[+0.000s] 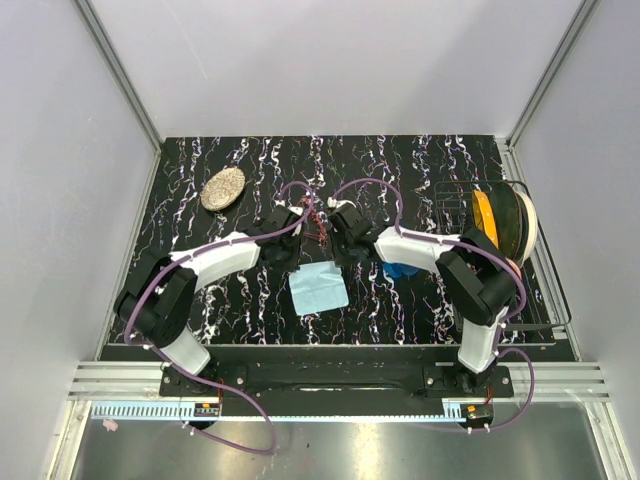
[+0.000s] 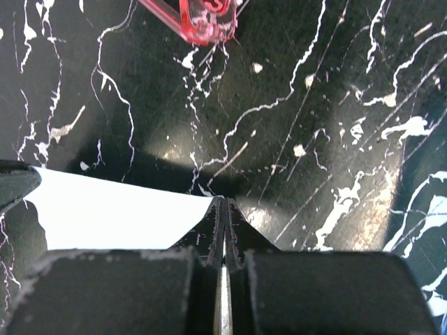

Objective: Organize the sunglasses
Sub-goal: Fold the glasses cleaning cloth at the center of the board.

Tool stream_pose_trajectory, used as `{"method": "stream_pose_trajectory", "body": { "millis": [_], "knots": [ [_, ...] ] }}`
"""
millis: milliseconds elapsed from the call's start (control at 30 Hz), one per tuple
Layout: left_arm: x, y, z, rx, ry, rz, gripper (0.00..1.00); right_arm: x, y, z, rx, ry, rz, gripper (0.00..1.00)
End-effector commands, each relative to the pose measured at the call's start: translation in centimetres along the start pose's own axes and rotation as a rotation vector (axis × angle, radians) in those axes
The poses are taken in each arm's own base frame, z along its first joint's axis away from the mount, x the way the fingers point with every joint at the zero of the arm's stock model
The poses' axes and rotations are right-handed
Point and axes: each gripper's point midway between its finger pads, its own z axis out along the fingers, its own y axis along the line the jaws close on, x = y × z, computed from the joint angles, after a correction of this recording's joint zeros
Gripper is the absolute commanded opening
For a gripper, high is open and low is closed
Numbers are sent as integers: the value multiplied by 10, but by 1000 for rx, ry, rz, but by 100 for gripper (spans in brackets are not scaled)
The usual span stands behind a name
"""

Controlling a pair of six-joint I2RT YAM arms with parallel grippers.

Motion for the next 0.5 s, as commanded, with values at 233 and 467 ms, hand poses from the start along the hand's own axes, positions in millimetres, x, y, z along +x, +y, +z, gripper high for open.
{"method": "stream_pose_trajectory", "body": {
  "millis": [233, 467],
  "knots": [
    [2, -23, -22, 108, -21, 28, 0, -10, 9, -40, -97, -73, -13, 0],
    [11, -29, -31, 125, -15, 41, 0, -14, 18, -51, -149, -84, -34, 0]
  ]
}}
